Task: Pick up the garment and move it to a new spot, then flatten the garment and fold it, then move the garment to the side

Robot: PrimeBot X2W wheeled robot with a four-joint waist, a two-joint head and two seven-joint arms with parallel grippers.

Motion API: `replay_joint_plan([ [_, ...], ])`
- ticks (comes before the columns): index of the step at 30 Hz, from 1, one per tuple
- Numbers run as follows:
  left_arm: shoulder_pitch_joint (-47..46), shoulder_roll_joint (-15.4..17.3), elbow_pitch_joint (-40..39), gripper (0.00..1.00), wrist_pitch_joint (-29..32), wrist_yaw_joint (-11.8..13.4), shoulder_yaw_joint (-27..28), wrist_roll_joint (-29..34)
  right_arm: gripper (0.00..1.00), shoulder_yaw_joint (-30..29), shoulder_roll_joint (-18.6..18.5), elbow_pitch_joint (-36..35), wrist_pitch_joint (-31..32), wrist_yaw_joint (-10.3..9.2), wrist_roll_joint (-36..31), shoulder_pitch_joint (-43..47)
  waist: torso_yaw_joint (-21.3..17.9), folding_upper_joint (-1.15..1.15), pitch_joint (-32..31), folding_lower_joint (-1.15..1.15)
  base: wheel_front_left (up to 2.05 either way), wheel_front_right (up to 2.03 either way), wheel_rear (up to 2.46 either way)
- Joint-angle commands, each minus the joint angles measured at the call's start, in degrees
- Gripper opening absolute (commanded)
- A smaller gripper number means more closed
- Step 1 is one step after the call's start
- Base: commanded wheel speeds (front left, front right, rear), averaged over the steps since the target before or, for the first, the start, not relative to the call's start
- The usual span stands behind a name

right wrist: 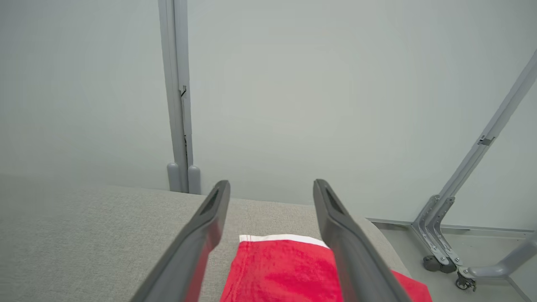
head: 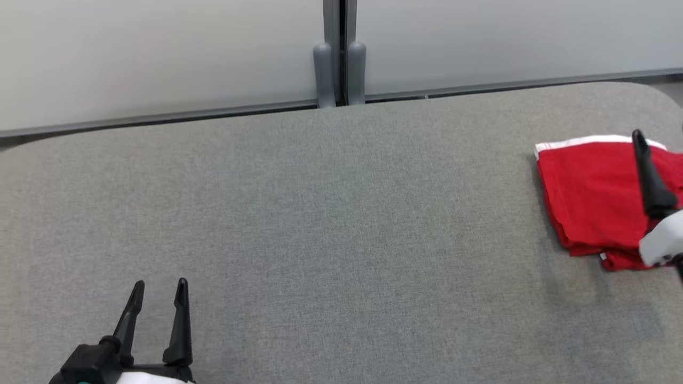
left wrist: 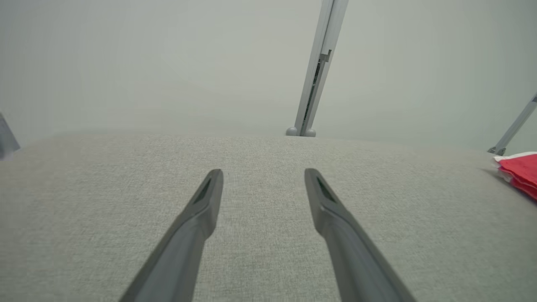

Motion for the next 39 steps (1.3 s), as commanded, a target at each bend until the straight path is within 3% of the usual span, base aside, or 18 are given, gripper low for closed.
replay_joint_plan([
  [1, 1.33, 0.1, 0.2, 1.0, 0.01, 0.67, 0.94, 0.93, 1.0, -0.22, 2.12, -0.49, -3.7, -0.02, -1.47, 3.15, 1.32, 0.0, -4.44, 0.0, 0.0, 0.0, 0.0],
  [5, 4.02, -0.03, 0.54, 1.0, 0.01, 2.26, 2.53, 2.04, 1.0, -1.25, 8.48, 0.22, -11.35, -0.02, -4.09, 9.41, 2.47, 0.0, -8.15, 0.0, 0.0, 0.0, 0.0],
  [7, 5.29, -0.1, 0.72, 1.0, 0.02, 2.56, 3.25, 1.7, 1.0, -1.72, 13.46, 2.04, -16.46, -0.02, -5.85, 13.72, 3.2, 0.0, -9.22, 0.0, 0.0, 0.0, 0.0],
  [12, 6.23, -0.14, 1.66, 1.0, 0.02, 2.7, 3.97, 1.87, 1.0, 0.49, 17.06, 5.42, -20.59, -0.02, -8.03, 19.2, 4.67, 0.0, -10.2, 0.0, 0.0, 0.0, 0.0],
  [23, 6.51, -0.13, 2.59, 1.0, 0.02, 1.92, 2.87, -0.13, 1.0, 0.52, 19.13, 2.8, -20.87, -0.02, -10.88, 25.04, 6.42, 0.0, -10.92, 0.0, 0.0, 0.0, 0.0],
  [39, 5.71, -0.14, 3.5, 1.0, 0.01, 0.69, 1.2, -1.57, 1.0, 2.1, 19.18, 2.13, -20.89, -0.02, -7.95, 25.84, 5.54, 0.0, -10.58, 0.0, 0.0, 0.0, 0.0],
])
